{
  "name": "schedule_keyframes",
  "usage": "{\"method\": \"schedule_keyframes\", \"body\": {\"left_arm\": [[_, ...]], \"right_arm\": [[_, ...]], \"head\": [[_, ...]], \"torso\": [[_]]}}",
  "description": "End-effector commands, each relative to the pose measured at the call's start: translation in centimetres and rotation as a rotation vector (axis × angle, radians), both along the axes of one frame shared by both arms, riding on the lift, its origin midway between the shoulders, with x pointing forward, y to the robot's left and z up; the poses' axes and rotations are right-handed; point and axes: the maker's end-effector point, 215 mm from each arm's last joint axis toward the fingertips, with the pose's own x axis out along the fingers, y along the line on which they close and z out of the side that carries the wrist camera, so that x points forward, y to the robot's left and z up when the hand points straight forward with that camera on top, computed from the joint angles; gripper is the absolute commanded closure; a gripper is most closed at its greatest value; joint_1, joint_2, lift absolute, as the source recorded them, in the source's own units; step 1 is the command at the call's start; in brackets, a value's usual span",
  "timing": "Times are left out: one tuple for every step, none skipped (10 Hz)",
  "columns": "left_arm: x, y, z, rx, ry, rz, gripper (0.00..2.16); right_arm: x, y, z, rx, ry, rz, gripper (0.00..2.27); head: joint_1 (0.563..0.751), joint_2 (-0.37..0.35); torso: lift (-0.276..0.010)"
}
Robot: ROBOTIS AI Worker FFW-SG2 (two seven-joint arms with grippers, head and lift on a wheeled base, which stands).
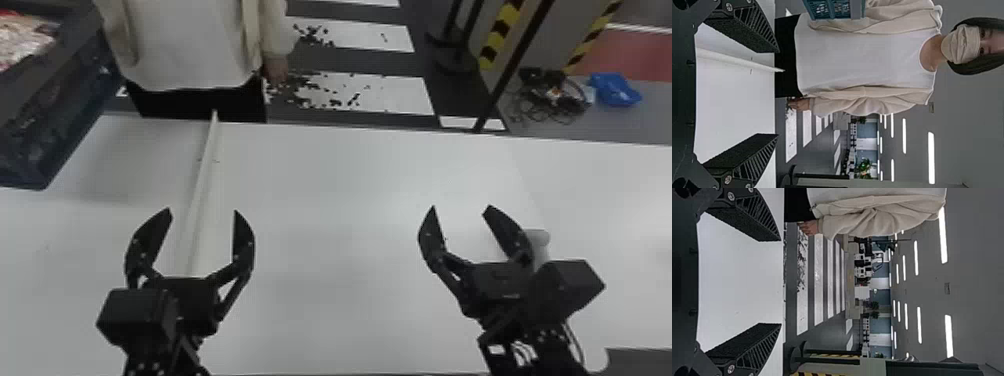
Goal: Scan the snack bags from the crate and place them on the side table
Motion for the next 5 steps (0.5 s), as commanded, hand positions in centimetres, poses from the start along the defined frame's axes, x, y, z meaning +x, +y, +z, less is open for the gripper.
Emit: {"method": "schedule_keyframes", "body": {"left_arm": [[-0.03, 0.04, -0.07, -0.001, 0.002, -0.002, 0.11], [-0.05, 0.02, -0.16, -0.001, 0.004, -0.004, 0.11], [-0.05, -0.02, -0.16, -0.002, 0.004, -0.005, 0.12], [-0.07, -0.07, -0.27, -0.006, 0.006, -0.008, 0.12], [-0.06, -0.01, -0.29, -0.008, 0.007, -0.008, 0.12]], "right_arm": [[-0.01, 0.00, -0.15, -0.001, 0.003, 0.000, 0.11], [-0.03, -0.08, -0.22, 0.001, 0.003, -0.003, 0.11], [-0.03, -0.10, -0.12, 0.000, -0.002, -0.002, 0.11], [-0.03, -0.06, -0.11, 0.001, -0.004, -0.001, 0.11], [-0.05, -0.07, -0.19, 0.006, -0.002, -0.002, 0.11]], "head": [[0.695, -0.106], [0.695, -0.106], [0.695, -0.106], [0.695, -0.107], [0.695, -0.108]], "torso": [[-0.094], [-0.094], [-0.094], [-0.094], [-0.094]]}}
